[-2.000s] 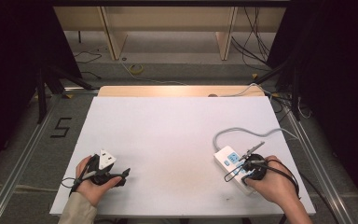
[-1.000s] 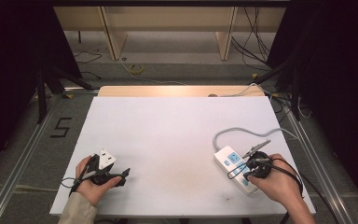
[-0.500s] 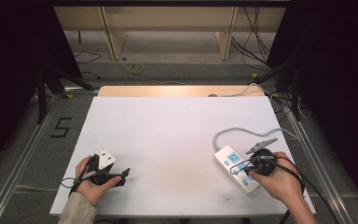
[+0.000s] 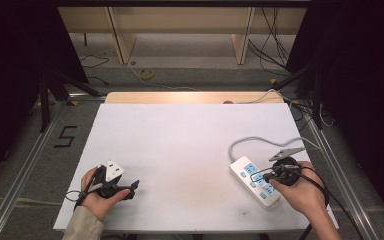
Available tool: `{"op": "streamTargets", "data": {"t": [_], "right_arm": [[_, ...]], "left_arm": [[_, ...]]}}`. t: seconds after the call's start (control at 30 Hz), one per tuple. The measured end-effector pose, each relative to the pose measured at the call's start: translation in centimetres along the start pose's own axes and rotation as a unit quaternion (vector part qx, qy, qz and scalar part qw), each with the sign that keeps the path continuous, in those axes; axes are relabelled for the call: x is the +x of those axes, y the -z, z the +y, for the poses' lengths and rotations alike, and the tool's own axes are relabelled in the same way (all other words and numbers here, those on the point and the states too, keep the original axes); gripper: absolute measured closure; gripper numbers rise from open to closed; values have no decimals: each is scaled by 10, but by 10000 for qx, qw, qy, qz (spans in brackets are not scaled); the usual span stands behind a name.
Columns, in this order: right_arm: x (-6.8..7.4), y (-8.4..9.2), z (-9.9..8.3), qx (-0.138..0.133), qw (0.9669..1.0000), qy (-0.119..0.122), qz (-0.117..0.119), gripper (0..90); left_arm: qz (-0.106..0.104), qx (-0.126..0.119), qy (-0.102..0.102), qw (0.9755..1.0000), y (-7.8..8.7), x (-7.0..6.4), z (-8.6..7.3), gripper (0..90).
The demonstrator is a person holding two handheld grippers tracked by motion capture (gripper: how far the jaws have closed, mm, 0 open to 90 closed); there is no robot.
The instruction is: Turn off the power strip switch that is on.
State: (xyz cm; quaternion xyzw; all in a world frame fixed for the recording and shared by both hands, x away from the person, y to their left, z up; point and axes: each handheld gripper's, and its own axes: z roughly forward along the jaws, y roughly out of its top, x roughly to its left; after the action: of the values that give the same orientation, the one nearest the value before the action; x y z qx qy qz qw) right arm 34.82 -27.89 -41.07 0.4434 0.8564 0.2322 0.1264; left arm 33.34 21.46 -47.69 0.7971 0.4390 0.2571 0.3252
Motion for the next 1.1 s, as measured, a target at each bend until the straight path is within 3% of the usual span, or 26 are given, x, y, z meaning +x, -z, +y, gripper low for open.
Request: {"op": "streamTargets", "data": {"t": [0.5, 0.73, 0.93, 1.1], "right_arm": [[-14, 0, -4, -601, 9979, -227, -77, 840], [-22, -3, -8, -1026, 9942, -317, -89, 795], [-28, -9, -12, -1231, 9919, -294, -57, 710], [-30, -14, -14, -1630, 9865, -119, 58, 614]], "left_arm": [[-2, 3, -16, 10000, 0, 0, 0, 150], [4, -1, -16, 10000, 0, 0, 0, 150], [-2, 3, -31, 10000, 0, -1, 0, 151], [-7, -2, -13, 10000, 0, -1, 0, 152]]}}
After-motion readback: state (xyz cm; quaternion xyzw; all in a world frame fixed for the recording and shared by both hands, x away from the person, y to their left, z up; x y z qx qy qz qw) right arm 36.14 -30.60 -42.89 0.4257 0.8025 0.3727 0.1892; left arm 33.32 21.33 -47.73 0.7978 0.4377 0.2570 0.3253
